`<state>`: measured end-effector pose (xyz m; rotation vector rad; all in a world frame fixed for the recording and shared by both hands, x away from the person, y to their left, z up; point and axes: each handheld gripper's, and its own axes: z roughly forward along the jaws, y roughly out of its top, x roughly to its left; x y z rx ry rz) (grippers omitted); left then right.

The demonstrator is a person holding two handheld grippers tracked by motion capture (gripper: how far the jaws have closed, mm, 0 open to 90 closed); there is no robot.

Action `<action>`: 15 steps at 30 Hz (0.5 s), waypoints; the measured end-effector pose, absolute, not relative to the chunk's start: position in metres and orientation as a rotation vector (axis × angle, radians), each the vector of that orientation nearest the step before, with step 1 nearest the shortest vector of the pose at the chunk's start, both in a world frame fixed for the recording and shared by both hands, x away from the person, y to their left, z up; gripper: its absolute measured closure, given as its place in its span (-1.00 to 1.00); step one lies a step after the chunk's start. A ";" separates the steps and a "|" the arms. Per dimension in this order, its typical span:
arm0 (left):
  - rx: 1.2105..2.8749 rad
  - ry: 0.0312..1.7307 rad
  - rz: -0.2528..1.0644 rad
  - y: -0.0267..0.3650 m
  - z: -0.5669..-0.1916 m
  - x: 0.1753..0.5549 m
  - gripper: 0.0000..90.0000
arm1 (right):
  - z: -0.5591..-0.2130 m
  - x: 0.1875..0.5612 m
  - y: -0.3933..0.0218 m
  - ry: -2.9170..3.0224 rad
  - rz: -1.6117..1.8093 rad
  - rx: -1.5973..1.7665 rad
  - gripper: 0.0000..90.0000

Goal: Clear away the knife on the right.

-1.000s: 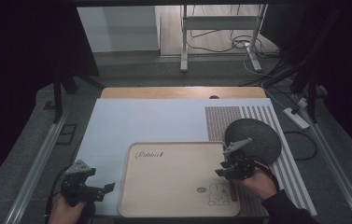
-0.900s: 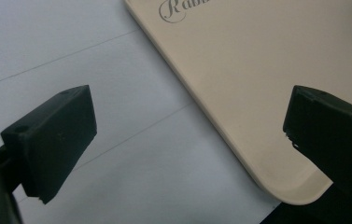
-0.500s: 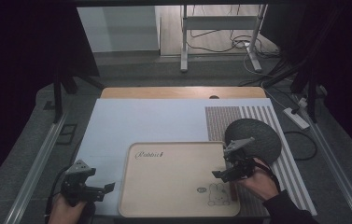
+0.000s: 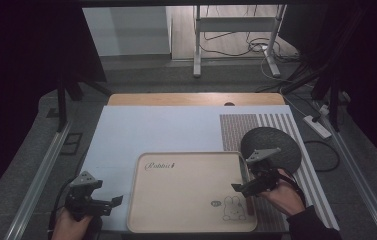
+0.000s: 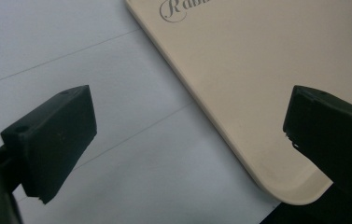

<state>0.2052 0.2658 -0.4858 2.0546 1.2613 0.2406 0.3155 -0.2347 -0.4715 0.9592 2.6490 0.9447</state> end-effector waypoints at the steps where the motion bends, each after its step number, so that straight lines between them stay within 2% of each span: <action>1: 2.054 1.262 0.240 0.266 -0.486 0.205 -0.94 | -0.471 0.315 -0.236 2.641 0.946 0.963 -1.00; 15: 2.047 1.265 0.235 0.266 -0.486 0.205 -0.94 | -0.469 0.308 -0.250 2.580 0.955 0.983 -1.00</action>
